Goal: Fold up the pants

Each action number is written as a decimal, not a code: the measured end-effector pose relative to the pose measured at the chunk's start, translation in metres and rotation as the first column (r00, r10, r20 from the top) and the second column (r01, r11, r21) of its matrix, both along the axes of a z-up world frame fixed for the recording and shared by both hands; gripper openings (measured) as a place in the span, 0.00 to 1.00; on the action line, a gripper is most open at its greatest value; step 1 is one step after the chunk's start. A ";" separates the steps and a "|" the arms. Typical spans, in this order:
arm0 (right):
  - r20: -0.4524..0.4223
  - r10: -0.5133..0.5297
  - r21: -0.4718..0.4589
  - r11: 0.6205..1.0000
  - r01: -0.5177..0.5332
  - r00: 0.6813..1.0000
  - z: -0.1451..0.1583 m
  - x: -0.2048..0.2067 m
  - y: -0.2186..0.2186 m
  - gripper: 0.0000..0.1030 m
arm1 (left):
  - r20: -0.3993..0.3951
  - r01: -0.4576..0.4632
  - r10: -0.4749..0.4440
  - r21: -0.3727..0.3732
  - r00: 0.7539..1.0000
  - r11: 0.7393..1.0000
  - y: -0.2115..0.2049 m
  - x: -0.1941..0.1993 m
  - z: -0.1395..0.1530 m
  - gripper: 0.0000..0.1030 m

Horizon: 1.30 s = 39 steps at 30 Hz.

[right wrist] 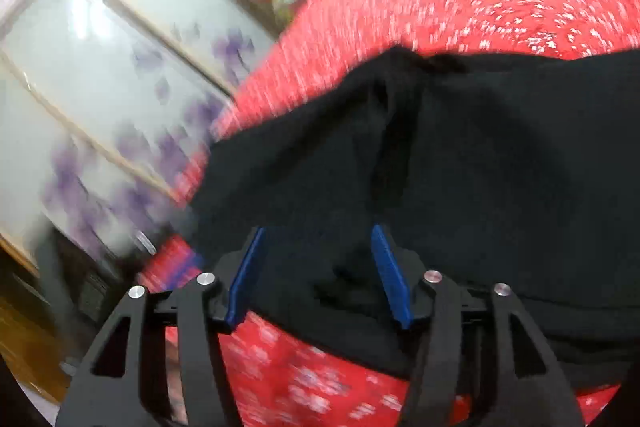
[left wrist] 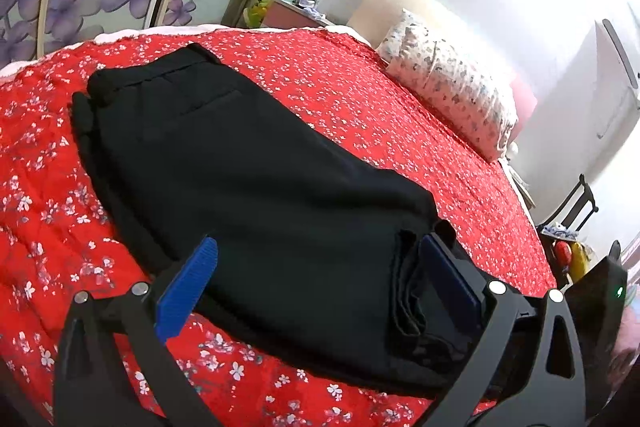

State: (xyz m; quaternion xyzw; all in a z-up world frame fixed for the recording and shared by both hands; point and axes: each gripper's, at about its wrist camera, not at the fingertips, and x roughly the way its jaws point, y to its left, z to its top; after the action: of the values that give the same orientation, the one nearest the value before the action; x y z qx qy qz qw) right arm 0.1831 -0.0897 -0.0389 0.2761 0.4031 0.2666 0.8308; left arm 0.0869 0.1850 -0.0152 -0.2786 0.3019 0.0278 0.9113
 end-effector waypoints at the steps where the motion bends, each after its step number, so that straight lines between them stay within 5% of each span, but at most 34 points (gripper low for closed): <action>1: 0.009 -0.028 0.004 1.000 0.028 1.000 0.002 0.004 -0.004 0.55 | -0.001 -0.002 0.002 -0.003 1.000 1.000 0.000 0.000 0.000 0.98; 6: -0.074 -0.123 0.104 0.986 0.130 0.990 -0.007 0.046 -0.019 0.55 | 0.004 -0.003 0.003 -0.011 1.000 1.000 0.000 0.000 0.000 0.98; 12: -0.161 -0.006 0.042 0.999 0.013 0.987 -0.032 0.080 0.023 0.68 | 0.002 0.006 -0.006 -0.012 1.000 1.000 -0.001 0.004 -0.001 0.98; 20: -0.134 0.139 0.113 0.986 -0.124 0.981 -0.005 0.036 -0.003 0.68 | 0.008 -0.024 0.024 -0.043 1.000 0.999 0.014 0.001 0.001 0.98; 24: -0.250 0.181 0.050 0.983 -0.174 0.951 -0.030 0.026 0.005 0.69 | -0.006 -0.063 0.063 -0.075 0.998 0.995 0.025 -0.001 0.004 0.98; 27: -0.205 0.201 -0.027 0.977 -0.211 0.958 -0.032 0.019 0.013 0.69 | -0.031 -0.083 0.081 -0.070 0.996 0.994 0.031 -0.003 0.006 0.98; 33: -0.161 0.267 -0.010 0.962 -0.272 0.950 0.004 -0.020 -0.017 0.80 | 0.004 -0.075 0.076 -0.108 0.997 0.991 0.054 -0.013 0.009 0.98; 39: -0.003 0.266 -0.098 0.959 -0.265 0.964 0.025 -0.084 -0.083 0.92 | 0.013 -0.079 0.086 -0.267 0.996 0.960 0.101 -0.020 -0.004 0.98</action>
State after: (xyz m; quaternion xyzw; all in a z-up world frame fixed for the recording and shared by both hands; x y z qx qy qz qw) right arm 0.0991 -0.1722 -0.0144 0.1774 0.4449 0.3572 0.8019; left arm 0.0667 0.2864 -0.0190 -0.4110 0.2798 0.0215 0.8673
